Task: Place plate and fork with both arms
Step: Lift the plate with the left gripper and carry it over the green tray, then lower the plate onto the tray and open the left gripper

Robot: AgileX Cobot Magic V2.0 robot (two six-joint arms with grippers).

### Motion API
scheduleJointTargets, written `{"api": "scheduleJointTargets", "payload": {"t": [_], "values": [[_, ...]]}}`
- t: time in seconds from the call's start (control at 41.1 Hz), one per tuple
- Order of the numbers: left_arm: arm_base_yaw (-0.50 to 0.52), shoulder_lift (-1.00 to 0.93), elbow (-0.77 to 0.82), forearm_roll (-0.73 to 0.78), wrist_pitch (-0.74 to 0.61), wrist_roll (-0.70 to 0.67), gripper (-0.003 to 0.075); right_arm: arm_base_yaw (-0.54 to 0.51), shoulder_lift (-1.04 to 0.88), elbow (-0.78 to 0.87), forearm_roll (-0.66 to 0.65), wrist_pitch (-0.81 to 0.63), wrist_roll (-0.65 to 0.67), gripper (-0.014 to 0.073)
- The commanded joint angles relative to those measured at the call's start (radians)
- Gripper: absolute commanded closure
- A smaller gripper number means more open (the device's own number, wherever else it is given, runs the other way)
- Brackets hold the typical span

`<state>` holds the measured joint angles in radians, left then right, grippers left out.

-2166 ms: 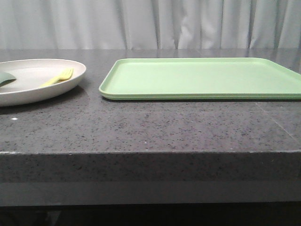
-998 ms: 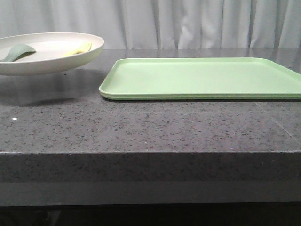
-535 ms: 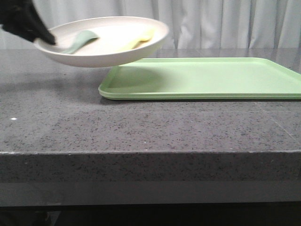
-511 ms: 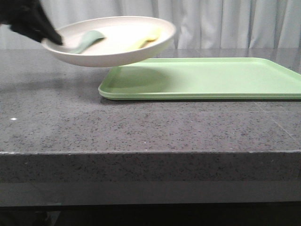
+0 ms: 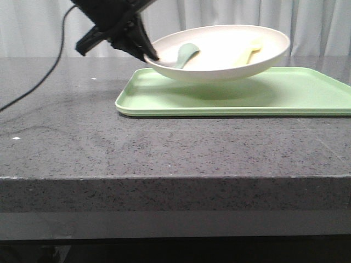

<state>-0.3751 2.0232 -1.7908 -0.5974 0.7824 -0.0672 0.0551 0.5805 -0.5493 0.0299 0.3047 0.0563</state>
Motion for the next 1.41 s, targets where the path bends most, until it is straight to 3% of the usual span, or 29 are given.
{"api": "scheduleJointTargets", "payload": {"t": [0.0, 0.9, 1.241, 1.387], "values": [[-0.03, -0.037, -0.064, -0.022, -0.075, -0.045, 0.0738, -0.001, 0.004, -0.035, -0.007, -0.075, -0.013, 0.0002], [-0.073, 0.035, -0.078, -0.022, -0.101, -0.068, 0.0732, 0.0, 0.004, -0.035, -0.007, -0.075, -0.013, 0.0002], [-0.073, 0.035, -0.08, -0.021, -0.1, -0.064, 0.0489, 0.0, 0.004, -0.035, -0.007, -0.075, -0.013, 0.0002], [-0.063, 0.024, -0.124, -0.015, -0.042, -0.043, 0.04, 0.0, 0.004, -0.035, -0.007, -0.075, -0.013, 0.0002]]}}
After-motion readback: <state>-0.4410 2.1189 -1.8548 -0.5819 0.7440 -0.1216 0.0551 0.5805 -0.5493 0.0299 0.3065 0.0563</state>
